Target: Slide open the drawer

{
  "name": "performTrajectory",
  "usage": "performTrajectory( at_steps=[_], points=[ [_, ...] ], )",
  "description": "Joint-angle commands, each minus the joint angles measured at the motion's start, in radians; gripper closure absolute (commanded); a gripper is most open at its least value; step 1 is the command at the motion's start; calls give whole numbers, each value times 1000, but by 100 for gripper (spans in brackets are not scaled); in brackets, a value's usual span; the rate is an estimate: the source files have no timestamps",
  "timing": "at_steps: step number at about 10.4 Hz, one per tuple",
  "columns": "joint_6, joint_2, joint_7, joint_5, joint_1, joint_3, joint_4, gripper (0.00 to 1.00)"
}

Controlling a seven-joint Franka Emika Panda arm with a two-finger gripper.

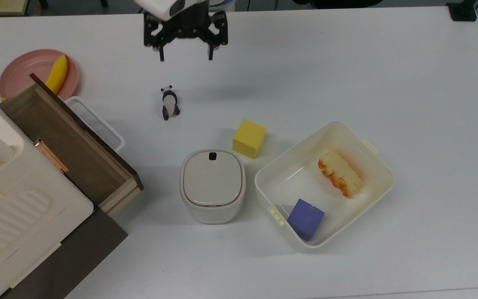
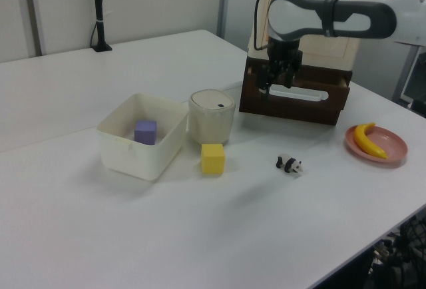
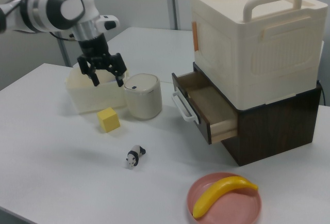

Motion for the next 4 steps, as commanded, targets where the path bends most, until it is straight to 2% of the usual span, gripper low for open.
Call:
performTrajectory(
  at_steps=[1, 2, 4],
  points=[
    [-123, -31, 73, 41, 30, -7, 35, 0],
    [-128, -31, 74, 84, 25, -10, 55, 0],
    [-128, -31, 68, 100, 25, -10, 60, 0]
  ],
)
